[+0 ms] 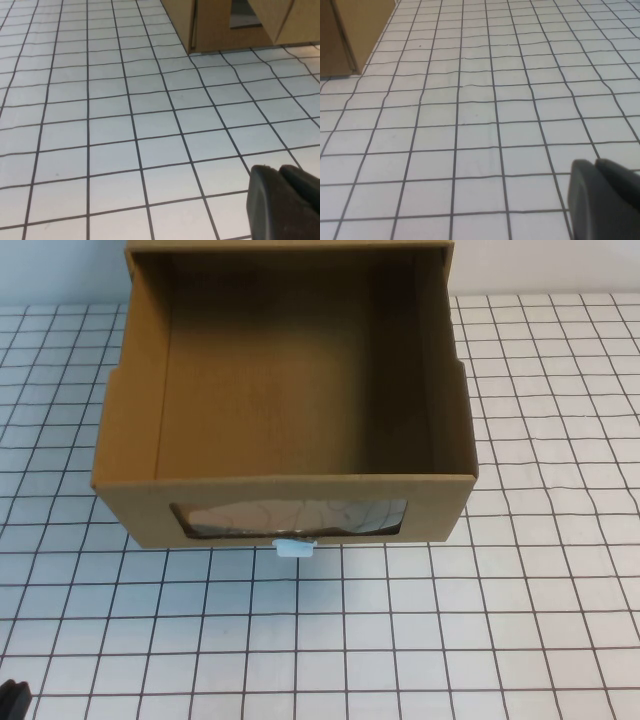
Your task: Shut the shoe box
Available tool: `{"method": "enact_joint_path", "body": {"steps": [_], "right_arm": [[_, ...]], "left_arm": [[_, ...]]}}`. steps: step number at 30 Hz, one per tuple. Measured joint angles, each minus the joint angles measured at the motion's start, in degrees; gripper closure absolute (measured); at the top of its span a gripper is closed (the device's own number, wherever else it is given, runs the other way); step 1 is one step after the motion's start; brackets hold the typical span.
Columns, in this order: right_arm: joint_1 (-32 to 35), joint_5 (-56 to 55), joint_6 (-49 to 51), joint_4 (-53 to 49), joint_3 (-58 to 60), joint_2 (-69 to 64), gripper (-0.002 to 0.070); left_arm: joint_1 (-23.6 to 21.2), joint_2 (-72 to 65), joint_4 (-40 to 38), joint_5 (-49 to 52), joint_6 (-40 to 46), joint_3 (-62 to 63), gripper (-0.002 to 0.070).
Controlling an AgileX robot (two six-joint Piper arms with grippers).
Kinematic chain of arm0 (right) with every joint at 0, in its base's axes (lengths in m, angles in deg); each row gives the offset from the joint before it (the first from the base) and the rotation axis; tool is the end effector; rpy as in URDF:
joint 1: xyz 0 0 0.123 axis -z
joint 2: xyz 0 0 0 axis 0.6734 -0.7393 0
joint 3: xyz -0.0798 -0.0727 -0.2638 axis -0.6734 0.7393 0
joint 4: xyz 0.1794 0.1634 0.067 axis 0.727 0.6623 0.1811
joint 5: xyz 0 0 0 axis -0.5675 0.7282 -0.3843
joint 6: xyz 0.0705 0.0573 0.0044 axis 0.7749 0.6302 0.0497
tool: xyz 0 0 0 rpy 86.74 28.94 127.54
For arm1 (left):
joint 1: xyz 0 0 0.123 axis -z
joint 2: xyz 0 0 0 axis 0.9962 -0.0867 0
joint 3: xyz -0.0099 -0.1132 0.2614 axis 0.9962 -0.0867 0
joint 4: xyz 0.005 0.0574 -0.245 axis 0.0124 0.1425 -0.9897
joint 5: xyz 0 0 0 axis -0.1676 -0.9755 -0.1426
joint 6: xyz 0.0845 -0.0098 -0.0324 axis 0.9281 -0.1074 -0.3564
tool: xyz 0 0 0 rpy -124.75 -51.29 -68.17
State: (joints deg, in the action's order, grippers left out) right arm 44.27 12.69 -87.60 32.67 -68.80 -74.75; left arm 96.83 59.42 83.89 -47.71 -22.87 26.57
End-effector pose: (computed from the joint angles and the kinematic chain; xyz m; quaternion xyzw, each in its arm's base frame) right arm 0.0527 0.0037 0.1739 0.0310 0.7987 0.0405 0.5995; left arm 0.0510 -0.0114 0.1709 0.0887 0.8023 -0.0621 0.5870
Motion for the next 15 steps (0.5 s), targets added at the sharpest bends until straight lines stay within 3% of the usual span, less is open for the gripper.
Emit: {"method": "enact_joint_path", "body": {"steps": [9, 15], "right_arm": [[0.0, -1.8, 0.0, 0.0, 0.0, 0.0, 0.0689], [0.0, -12.6, 0.0, 0.0, 0.0, 0.0, 0.0689]], "left_arm": [[0.0, 0.0, 0.1, -1.9, 0.0, 0.0, 0.0677], [0.0, 0.0, 0.1, -10.3, 0.0, 0.0, 0.0678]]}}
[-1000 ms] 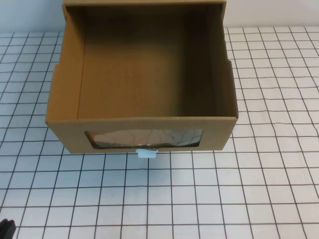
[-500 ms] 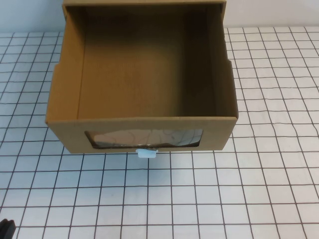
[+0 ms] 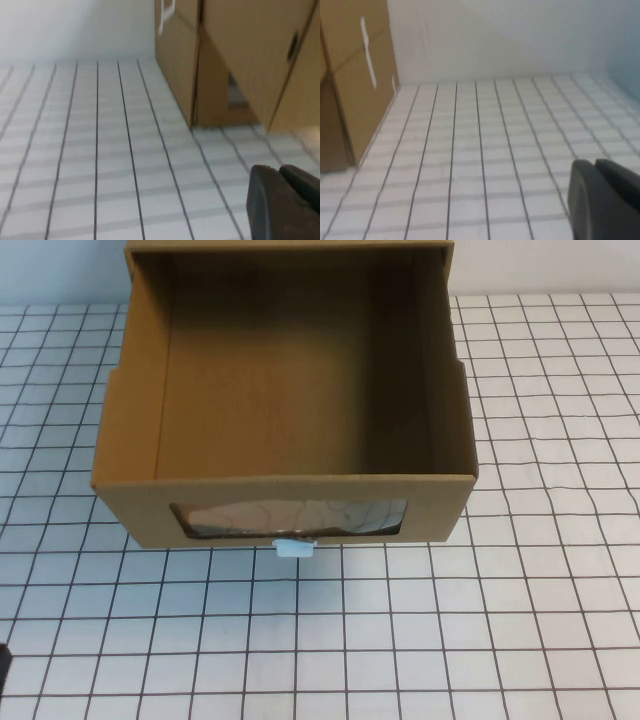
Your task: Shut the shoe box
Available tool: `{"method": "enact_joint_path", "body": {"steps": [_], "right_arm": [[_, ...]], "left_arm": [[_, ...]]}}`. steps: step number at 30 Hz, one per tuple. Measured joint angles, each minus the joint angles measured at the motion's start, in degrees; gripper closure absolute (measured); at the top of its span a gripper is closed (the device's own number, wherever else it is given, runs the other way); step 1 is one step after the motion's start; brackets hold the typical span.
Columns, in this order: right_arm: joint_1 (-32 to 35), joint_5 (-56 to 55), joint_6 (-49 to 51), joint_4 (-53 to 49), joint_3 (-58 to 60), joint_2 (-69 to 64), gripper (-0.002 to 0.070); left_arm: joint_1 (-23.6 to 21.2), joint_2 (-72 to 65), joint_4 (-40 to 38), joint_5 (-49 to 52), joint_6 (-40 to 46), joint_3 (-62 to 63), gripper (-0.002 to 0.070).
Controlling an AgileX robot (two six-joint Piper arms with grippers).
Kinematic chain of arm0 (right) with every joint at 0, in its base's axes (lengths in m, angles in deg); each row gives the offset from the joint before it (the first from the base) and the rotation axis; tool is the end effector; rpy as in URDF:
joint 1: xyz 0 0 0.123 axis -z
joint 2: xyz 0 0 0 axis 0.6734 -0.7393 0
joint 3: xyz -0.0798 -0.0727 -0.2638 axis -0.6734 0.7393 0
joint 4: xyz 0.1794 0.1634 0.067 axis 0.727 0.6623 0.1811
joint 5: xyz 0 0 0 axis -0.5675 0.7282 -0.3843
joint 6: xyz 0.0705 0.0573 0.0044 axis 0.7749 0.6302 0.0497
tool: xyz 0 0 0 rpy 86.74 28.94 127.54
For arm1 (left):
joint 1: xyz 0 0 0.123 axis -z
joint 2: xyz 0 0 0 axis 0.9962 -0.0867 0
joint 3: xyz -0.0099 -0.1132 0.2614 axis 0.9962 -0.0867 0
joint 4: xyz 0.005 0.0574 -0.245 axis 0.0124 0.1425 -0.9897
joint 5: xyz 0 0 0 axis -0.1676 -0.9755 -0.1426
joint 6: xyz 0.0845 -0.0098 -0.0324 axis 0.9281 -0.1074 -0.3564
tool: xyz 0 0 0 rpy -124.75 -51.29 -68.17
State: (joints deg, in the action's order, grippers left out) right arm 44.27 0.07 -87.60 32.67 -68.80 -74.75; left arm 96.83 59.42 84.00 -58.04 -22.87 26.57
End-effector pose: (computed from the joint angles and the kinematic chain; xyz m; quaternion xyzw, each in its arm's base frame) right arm 0.0562 0.0003 0.1933 0.0398 0.7284 0.0308 0.6833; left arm 0.0546 -0.0118 0.1869 0.0817 0.7463 -0.0669 0.6572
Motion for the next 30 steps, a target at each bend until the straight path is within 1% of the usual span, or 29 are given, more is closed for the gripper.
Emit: {"method": "enact_joint_path", "body": {"steps": [4, 9, 12, 14, 22, 25, 28, 30], "right_arm": [[0.0, -12.1, 0.0, 0.1, 0.0, 0.0, 0.0689], [0.0, -27.3, 0.0, 0.3, 0.0, 0.0, 0.0689], [0.0, -31.9, 0.0, 0.5, 0.0, 0.0, 0.0689], [0.0, -33.0, 0.0, 0.5, 0.0, 0.0, 0.0690], [0.0, -34.3, 0.6, 1.6, 0.0, 0.0, 0.0689], [0.0, -39.1, 1.1, 2.0, 0.0, 0.0, 0.0689], [0.0, -47.3, 1.1, 2.5, 0.0, 0.0, 0.0690], [0.0, -49.4, 1.1, 2.9, -1.9, 0.0, 0.0689]], "left_arm": [[0.0, 0.0, 0.0, -8.2, 0.0, 0.0, 0.0678], [0.0, 0.0, 0.0, -26.6, 0.0, 0.0, 0.0678], [0.0, 0.0, 0.0, -36.9, 0.0, 0.0, 0.0677], [0.0, 0.0, 0.0, -41.1, 0.0, 0.0, 0.0677], [0.0, 0.0, -0.1, -48.1, 0.0, 0.0, 0.0677], [0.0, 0.0, -0.2, -53.4, -0.3, 0.0, 0.0677], [0.0, 0.0, -0.7, -60.0, -0.7, 0.5, 0.0677], [0.0, 0.0, -2.2, -61.5, -0.6, 3.5, 0.0677]]}}
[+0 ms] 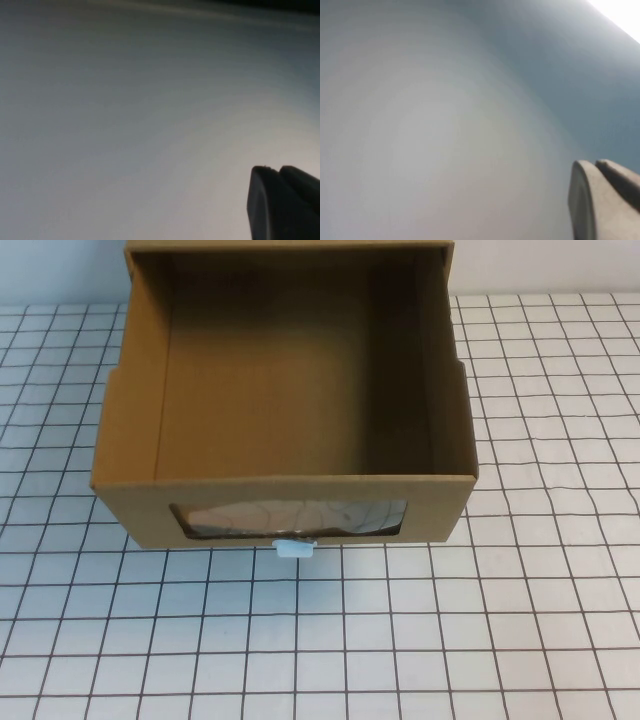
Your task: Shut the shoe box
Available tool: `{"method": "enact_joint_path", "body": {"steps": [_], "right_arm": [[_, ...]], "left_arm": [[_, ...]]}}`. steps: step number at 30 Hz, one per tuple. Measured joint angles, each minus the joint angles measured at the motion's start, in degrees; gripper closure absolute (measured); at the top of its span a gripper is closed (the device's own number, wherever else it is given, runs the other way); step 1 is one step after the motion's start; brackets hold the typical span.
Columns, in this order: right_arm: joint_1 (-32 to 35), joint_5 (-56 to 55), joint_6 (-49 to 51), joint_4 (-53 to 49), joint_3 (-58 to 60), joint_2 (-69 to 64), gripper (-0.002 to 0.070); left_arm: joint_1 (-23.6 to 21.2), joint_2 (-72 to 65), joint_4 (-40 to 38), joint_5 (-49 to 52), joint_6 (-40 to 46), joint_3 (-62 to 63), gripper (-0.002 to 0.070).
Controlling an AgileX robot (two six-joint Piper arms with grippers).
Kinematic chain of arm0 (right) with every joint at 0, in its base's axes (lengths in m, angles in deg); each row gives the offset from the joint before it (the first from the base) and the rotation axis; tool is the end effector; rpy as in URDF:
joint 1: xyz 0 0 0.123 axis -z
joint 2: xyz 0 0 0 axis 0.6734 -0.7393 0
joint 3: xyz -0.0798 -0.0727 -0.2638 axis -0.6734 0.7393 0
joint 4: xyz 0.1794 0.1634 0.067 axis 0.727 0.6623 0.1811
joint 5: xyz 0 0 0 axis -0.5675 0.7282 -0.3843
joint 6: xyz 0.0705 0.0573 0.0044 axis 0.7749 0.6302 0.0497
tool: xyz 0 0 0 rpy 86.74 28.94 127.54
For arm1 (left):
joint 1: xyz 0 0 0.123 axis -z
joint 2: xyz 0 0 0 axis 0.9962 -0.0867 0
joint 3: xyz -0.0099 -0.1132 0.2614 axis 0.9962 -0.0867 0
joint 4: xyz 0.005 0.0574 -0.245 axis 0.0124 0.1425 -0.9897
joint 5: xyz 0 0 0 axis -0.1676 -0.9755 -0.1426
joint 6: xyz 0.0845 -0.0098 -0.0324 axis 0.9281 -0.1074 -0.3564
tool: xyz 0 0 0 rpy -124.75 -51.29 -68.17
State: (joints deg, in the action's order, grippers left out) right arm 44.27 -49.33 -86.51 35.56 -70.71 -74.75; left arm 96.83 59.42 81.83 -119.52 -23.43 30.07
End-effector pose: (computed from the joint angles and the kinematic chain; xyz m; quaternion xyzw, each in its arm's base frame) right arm 0.0251 -0.0138 0.2731 0.0940 0.3610 0.0119 0.9277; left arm 0.0120 0.0018 0.2903 0.0041 0.2797 -0.1012 0.9547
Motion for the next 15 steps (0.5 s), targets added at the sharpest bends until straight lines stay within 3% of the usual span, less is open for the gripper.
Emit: {"method": "enact_joint_path", "body": {"steps": [6, 15], "right_arm": [[0.0, 3.0, -0.4, 0.0, -14.3, 0.0, 0.0689], [0.0, -3.9, 1.4, -1.9, -31.5, -9.5, 0.0690]], "left_arm": [[0.0, -0.3, -7.8, 3.2, 2.4, 16.0, 0.0677], [0.0, -12.1, -9.0, 3.4, 4.0, 37.3, 0.0677]]}}
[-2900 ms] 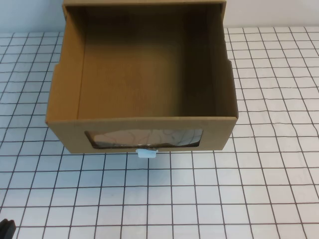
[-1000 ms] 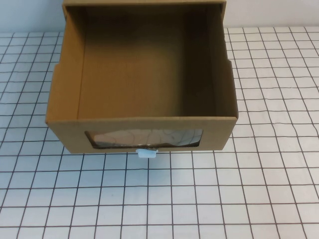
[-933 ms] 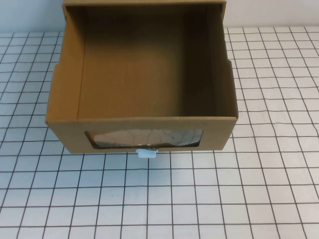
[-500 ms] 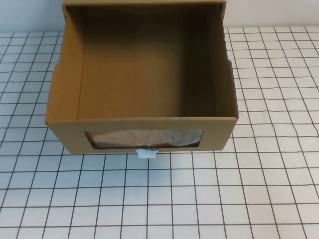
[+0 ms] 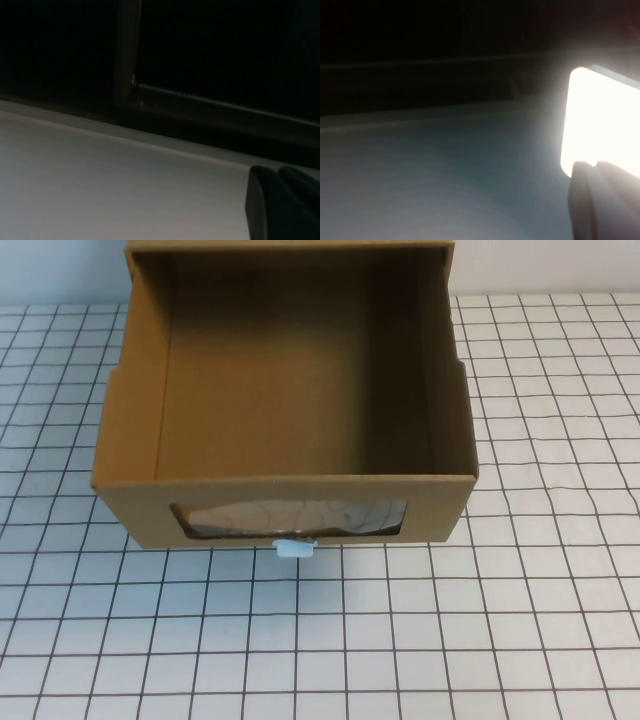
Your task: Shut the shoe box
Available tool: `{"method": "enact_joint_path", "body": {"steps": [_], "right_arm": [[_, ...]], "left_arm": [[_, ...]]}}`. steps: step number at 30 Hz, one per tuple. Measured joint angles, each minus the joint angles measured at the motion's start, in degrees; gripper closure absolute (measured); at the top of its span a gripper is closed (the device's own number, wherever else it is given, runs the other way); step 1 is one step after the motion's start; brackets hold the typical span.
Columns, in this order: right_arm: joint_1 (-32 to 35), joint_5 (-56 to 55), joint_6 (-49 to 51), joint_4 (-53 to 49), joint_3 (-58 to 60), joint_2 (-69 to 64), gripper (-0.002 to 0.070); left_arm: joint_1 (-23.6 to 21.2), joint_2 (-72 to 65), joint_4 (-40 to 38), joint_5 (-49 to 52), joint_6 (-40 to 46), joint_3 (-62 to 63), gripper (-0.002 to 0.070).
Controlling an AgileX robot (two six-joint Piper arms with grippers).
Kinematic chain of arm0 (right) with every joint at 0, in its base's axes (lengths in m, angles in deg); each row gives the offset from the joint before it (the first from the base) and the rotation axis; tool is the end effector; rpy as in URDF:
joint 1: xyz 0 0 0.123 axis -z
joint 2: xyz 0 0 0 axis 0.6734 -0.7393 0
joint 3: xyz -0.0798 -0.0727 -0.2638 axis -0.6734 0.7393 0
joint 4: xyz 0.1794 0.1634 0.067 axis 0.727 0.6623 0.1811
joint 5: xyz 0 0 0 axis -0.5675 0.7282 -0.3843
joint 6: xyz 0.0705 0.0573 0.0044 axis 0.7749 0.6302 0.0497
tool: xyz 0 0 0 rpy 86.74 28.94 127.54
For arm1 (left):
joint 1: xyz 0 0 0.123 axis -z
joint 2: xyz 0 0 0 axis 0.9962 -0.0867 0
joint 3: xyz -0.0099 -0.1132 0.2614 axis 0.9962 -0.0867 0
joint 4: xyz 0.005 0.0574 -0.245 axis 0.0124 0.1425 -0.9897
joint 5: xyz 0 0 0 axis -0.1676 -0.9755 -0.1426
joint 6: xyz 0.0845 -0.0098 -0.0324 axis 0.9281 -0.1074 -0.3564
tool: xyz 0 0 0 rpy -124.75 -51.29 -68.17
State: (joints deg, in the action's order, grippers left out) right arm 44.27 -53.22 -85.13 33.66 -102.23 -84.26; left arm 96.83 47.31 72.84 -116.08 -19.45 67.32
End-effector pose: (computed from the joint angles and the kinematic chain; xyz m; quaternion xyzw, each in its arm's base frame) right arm -0.0369 -0.0106 0.4288 0.0750 0.1435 0.0261 0.9865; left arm -0.0487 0.0248 0.4593 -0.0706 0.1037 -0.1244 0.9843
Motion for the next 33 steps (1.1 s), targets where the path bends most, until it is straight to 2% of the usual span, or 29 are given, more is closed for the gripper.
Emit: {"method": "enact_joint_path", "body": {"steps": [4, 6, 9, 12, 15, 18, 23, 26, 29, 33], "right_arm": [[0.0, 3.4, 3.9, -5.3, -10.5, -5.5, 0.0689], [0.0, 10.5, 6.9, -9.1, -17.5, -8.5, 0.0689], [0.0, 28.5, 12.8, -12.6, -28.9, -13.5, 0.0689], [0.0, 50.7, 16.8, -13.3, -41.8, -20.2, 0.0689], [0.0, 72.4, 16.8, -12.5, -51.6, -27.0, 0.0689], [-0.9, 85.2, 14.6, -11.9, -55.0, -31.9, 0.0689], [-2.4, 90.7, 12.4, -10.7, -55.1, -34.9, 0.0689], [-3.4, 91.2, 9.7, -6.1, -53.8, -34.8, 0.0689], [-6.8, 92.5, 0.0, 2.8, -49.8, -34.3, 0.0689], [-14.5, 93.0, -16.3, 13.1, -40.7, -34.9, 0.0689]], "left_arm": [[0.0, -5.4, -0.1, 2.4, 1.3, 6.1, 0.0677], [0.0, -7.8, -0.1, 5.5, 1.5, 9.1, 0.0677], [0.0, -11.9, -0.1, 14.2, 1.6, 14.1, 0.0677], [0.0, -16.3, -0.1, 29.6, 1.6, 20.7, 0.0677], [0.0, -21.8, -0.1, 45.5, 1.6, 27.7, 0.0677], [0.0, -27.2, 0.1, 57.4, 1.6, 33.1, 0.0677], [0.0, -34.0, 1.6, 65.0, 1.6, 34.2, 0.0677], [0.0, -37.4, -0.2, 69.5, 1.3, 34.2, 0.0677], [0.0, -41.5, -3.7, 74.5, 2.2, 34.3, 0.0677], [0.0, -49.2, -7.8, 82.1, 9.1, 38.7, 0.0677]]}}
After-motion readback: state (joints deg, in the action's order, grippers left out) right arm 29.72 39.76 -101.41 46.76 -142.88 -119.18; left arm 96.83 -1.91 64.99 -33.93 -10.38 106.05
